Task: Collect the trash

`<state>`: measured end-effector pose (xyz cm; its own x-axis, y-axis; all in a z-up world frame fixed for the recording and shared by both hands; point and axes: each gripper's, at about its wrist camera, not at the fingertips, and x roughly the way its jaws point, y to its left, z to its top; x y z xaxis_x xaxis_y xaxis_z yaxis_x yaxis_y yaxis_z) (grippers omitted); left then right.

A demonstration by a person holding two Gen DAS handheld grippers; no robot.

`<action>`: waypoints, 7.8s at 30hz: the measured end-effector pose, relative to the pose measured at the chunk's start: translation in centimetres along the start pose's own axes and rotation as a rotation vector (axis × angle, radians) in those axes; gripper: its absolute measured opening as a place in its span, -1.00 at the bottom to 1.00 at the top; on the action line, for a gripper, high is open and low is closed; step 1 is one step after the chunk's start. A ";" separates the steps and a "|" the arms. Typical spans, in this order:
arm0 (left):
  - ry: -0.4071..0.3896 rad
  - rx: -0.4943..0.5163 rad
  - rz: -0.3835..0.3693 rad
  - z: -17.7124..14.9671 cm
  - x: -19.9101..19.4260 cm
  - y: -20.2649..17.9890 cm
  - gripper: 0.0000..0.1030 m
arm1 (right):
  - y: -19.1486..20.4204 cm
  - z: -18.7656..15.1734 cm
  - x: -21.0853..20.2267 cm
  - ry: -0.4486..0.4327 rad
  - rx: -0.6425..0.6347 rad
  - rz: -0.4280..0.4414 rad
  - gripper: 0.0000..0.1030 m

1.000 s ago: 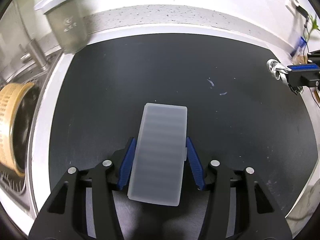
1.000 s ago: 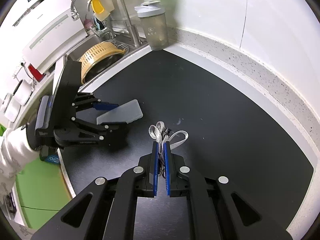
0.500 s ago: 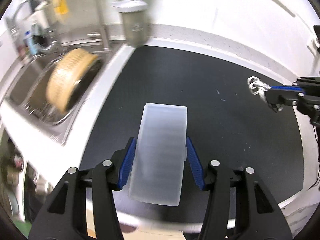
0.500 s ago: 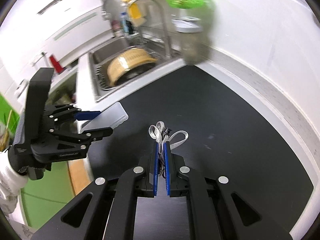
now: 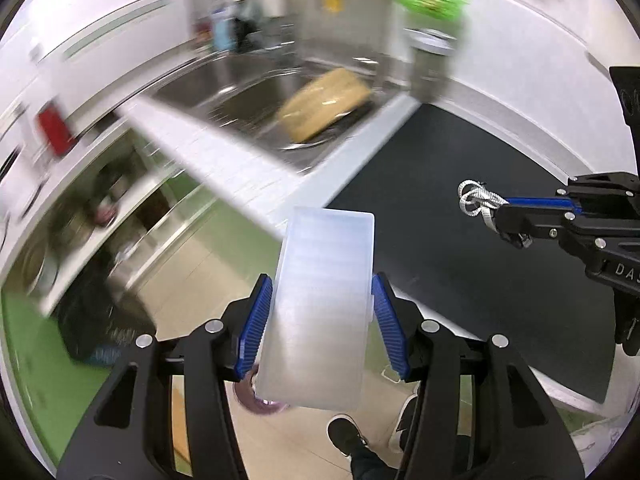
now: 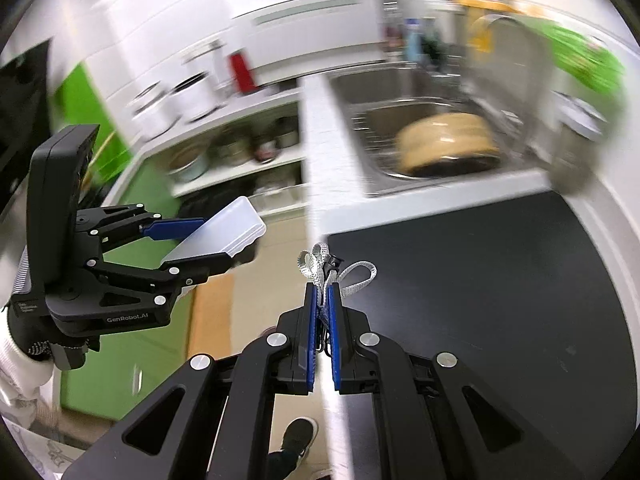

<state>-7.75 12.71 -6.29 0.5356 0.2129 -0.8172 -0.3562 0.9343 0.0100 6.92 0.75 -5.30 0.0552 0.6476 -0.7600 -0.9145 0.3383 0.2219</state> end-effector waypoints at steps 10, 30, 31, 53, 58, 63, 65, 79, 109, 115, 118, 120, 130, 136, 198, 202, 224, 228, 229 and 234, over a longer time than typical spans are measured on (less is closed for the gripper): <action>0.033 -0.346 0.101 -10.6 -0.5 10.9 0.00 | 9.4 0.3 11.6 0.147 -0.165 0.177 -0.89; 0.243 -0.651 0.027 -33.6 28.6 23.4 0.00 | 13.4 -13.2 42.1 0.416 -0.173 0.204 -0.89; 0.250 -0.660 0.014 -34.7 30.2 23.8 0.00 | 13.3 -13.8 42.8 0.422 -0.167 0.203 -0.89; 0.220 -0.772 0.042 -40.3 31.1 28.4 0.94 | 16.0 -17.5 50.4 0.500 -0.211 0.222 -0.89; 0.204 -0.789 0.063 -41.1 30.0 29.7 0.94 | 17.1 -18.3 52.7 0.519 -0.244 0.233 -0.89; 0.203 -0.806 0.077 -42.1 29.5 30.4 0.94 | 17.7 -19.1 55.2 0.531 -0.260 0.245 -0.88; 0.204 -0.811 0.080 -42.5 29.5 30.6 0.94 | 17.7 -19.3 56.1 0.533 -0.267 0.240 -0.79; 0.206 -0.831 0.076 -42.3 29.7 30.1 0.94 | 15.9 -19.6 56.0 0.510 -0.234 0.181 0.88; -0.107 -0.348 -0.080 -7.8 -0.9 11.3 0.95 | 4.4 0.0 6.8 0.011 0.055 -0.119 0.88; -0.142 -0.212 -0.151 -2.2 -2.8 5.6 0.95 | -0.1 -1.4 -0.8 -0.080 0.163 -0.250 0.88; -0.151 -0.155 -0.175 -0.1 -3.6 2.7 0.95 | -2.0 -2.7 -4.4 -0.108 0.213 -0.320 0.88; -0.163 -0.114 -0.197 0.8 -4.0 1.0 0.95 | -3.1 -3.7 -6.1 -0.119 0.244 -0.350 0.88; -0.165 0.056 -0.237 3.2 -5.0 -6.6 0.95 | -5.8 -7.2 -13.2 -0.182 0.328 -0.441 0.88; -0.165 0.123 -0.259 3.9 -5.2 -9.8 0.95 | -7.3 -8.6 -15.5 -0.205 0.367 -0.451 0.88; -0.097 0.130 -0.301 3.0 -4.8 -15.0 0.95 | -8.3 -10.8 -17.1 -0.189 0.378 -0.434 0.88; -0.095 0.130 -0.300 3.0 -4.8 -14.9 0.95 | -8.2 -10.8 -17.1 -0.189 0.378 -0.434 0.88; -0.097 0.136 -0.289 2.9 -4.6 -14.7 0.95 | -8.6 -10.7 -16.7 -0.180 0.369 -0.427 0.88; -0.097 0.137 -0.286 2.9 -4.7 -14.8 0.95 | -8.6 -10.6 -16.6 -0.179 0.368 -0.427 0.88; -0.098 0.137 -0.286 2.9 -4.7 -14.7 0.95 | -8.7 -10.5 -16.6 -0.179 0.367 -0.426 0.88; -0.098 0.137 -0.288 2.9 -4.8 -14.7 0.95 | -8.6 -10.6 -16.6 -0.179 0.368 -0.426 0.88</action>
<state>-2.85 -1.23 -0.87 0.6730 -0.0448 -0.7383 -0.0770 0.9885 -0.1302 9.60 -20.16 -1.05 0.4833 0.4966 -0.7210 -0.5994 0.7879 0.1409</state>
